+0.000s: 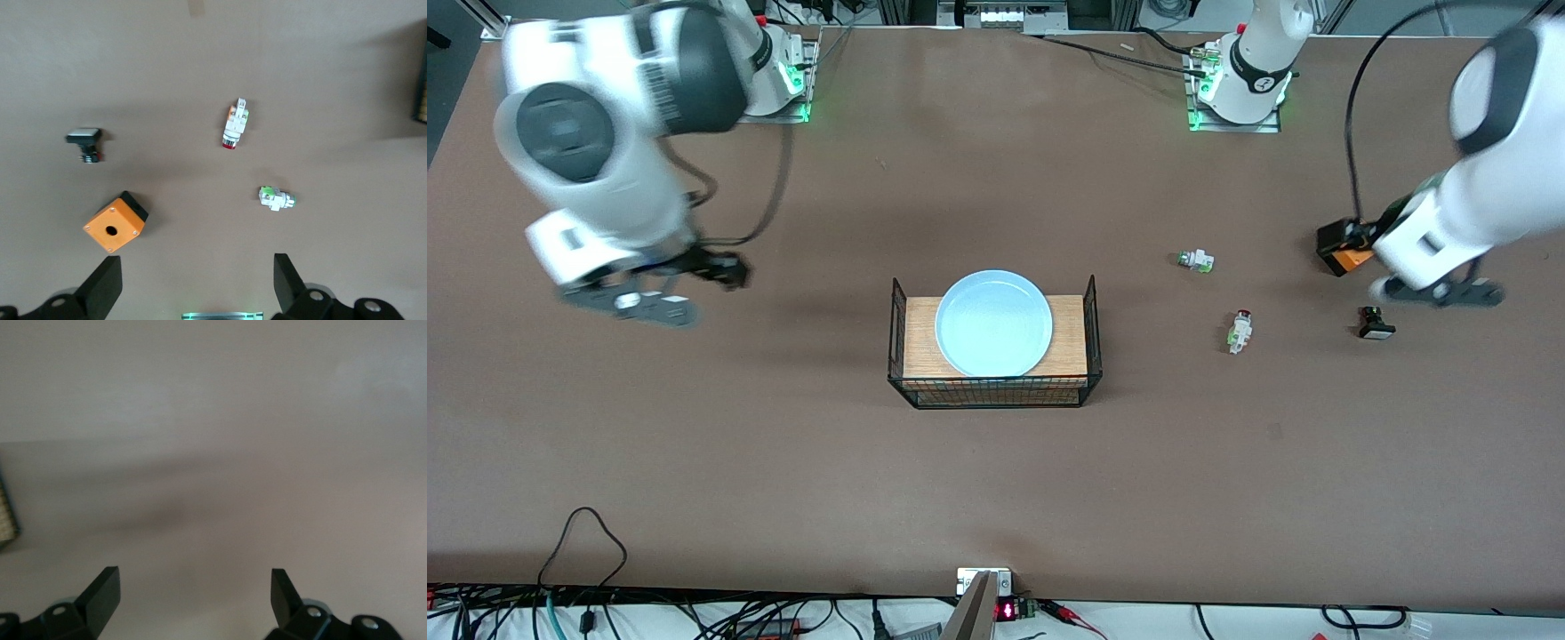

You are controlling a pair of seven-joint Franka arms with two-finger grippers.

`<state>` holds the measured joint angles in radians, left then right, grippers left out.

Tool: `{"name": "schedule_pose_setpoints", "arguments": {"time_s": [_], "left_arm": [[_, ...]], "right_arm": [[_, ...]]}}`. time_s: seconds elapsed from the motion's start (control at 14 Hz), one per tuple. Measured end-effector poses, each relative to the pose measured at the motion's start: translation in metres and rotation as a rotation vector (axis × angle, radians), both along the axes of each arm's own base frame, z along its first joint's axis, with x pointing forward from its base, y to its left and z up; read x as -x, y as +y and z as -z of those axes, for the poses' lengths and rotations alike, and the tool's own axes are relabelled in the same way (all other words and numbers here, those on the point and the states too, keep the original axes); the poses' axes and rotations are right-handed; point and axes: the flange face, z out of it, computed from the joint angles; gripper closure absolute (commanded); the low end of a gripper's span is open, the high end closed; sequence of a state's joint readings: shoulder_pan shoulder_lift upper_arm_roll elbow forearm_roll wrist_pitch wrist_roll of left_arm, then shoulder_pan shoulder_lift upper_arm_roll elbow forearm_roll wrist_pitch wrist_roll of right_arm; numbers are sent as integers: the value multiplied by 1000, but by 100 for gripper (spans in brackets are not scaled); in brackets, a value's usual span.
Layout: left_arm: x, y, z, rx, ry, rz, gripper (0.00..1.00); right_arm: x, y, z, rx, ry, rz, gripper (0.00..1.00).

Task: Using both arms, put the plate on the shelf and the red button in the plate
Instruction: 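Withdraw the right gripper while the left gripper reaches the red-tipped button, then grasp the white red-tipped button with the left gripper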

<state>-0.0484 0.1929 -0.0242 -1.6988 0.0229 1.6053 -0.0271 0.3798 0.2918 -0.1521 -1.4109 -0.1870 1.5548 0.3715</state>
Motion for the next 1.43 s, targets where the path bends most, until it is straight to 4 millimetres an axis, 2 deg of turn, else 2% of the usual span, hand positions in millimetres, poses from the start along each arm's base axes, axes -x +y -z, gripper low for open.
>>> {"name": "schedule_pose_setpoints", "arguments": {"time_s": [0.21, 0.43, 0.57, 0.64, 0.93, 1.0, 1.14, 1.29, 1.43], "left_arm": [[-26, -4, 79, 4, 23, 10, 0], [-38, -25, 143, 11, -2, 49, 0], [-31, -34, 181, 12, -33, 95, 0], [-26, -35, 195, 18, -57, 115, 0], [-7, -32, 249, 38, -141, 154, 2], [-4, -32, 261, 41, -148, 159, 15], [0, -32, 280, 43, -144, 163, 56], [1, -32, 285, 43, -136, 163, 77], [3, -32, 286, 43, -120, 167, 85]], "right_arm": [[-10, -89, -6, -50, 42, -46, 0], [-6, -153, -17, -182, 40, -45, 0], [2, -185, -24, -232, 27, -22, 0], [6, -190, -27, -241, 25, -14, 0], [29, -186, -23, -253, -11, -30, 0], [35, -184, -24, -255, -16, -40, 0], [44, -180, -28, -252, -25, -74, 0], [50, -176, -30, -254, -25, -87, 0], [53, -175, -33, -256, -28, -89, 0]]}}
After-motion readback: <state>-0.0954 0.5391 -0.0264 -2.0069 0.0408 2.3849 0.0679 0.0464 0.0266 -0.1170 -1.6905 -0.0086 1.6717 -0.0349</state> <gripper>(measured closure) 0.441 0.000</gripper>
